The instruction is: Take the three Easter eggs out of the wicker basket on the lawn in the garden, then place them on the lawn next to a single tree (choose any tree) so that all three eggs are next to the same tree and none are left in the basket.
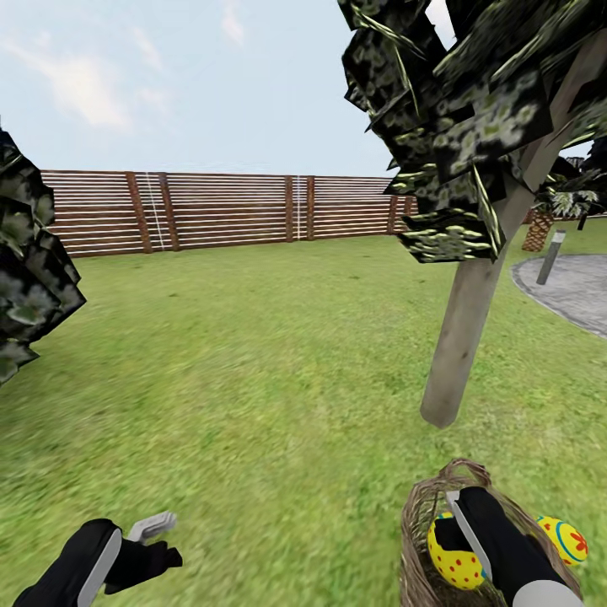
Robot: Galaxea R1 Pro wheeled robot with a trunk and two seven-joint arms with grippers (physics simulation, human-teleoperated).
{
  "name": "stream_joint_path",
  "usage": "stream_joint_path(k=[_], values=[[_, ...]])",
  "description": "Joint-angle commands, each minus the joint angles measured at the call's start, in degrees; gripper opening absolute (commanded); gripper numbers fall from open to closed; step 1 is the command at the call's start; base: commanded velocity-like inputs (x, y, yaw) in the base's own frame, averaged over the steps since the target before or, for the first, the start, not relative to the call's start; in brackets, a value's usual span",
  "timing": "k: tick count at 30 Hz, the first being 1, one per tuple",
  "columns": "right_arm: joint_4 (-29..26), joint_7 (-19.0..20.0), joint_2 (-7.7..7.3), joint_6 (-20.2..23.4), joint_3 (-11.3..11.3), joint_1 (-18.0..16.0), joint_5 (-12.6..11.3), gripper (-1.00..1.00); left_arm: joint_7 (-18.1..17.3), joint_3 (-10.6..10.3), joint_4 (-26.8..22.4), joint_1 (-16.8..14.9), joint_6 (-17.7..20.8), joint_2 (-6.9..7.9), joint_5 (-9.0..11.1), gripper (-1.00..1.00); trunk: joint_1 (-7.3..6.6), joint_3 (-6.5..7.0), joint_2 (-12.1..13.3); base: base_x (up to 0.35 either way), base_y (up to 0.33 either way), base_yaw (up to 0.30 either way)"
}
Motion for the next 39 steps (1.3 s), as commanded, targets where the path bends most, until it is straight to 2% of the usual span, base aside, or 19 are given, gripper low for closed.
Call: stream_joint_path(k=[1, 9, 13, 17, 23, 39], values=[[-0.05, -0.01, 0.02, 0.26, -0.05, -0.02, 0.17, -1.0, -0.26, 0.12, -0.02, -0.03, 0.25, -0.01, -0.16, 1.0, -0.01, -0.06, -0.03, 0.0, 0.048, 0.0], [-0.03, -0.01, 0.02, 0.26, -0.05, -0.02, 0.17, -1.0, -0.23, 0.18, -0.07, -0.03, 0.25, -0.1, -0.18, 1.0, -0.01, -0.06, -0.03, 0.0, 0.005, 0.0], [-0.03, -0.01, 0.09, 0.24, -0.04, -0.03, 0.17, -1.0, -0.23, 0.17, -0.07, -0.03, 0.25, -0.1, -0.2, 1.0, 0.87, -0.78, -1.63, 0.0, 0.0, 0.0], [-0.03, -0.01, 0.1, 0.21, 0.0, -0.01, 0.17, -1.0, -0.23, 0.2, -0.1, -0.03, 0.25, -0.1, -0.13, 1.0, 0.87, -0.78, -1.63, 0.0, 0.0, 0.0], [-0.03, -0.01, 0.02, 0.26, -0.04, -0.04, 0.17, -1.0, -0.15, 0.12, -0.02, -0.03, 0.25, -0.95, -0.28, 1.0, -0.45, 0.3, 0.77, 0.0, 0.0, 0.0], [-0.03, -0.01, 0.05, 0.26, 0.0, -0.01, 0.17, -1.0, -0.16, 0.12, -0.02, -0.03, 0.33, -1.07, -0.29, 1.0, -3.96, 3.17, 7.19, 0.0, 0.0, 0.0]])
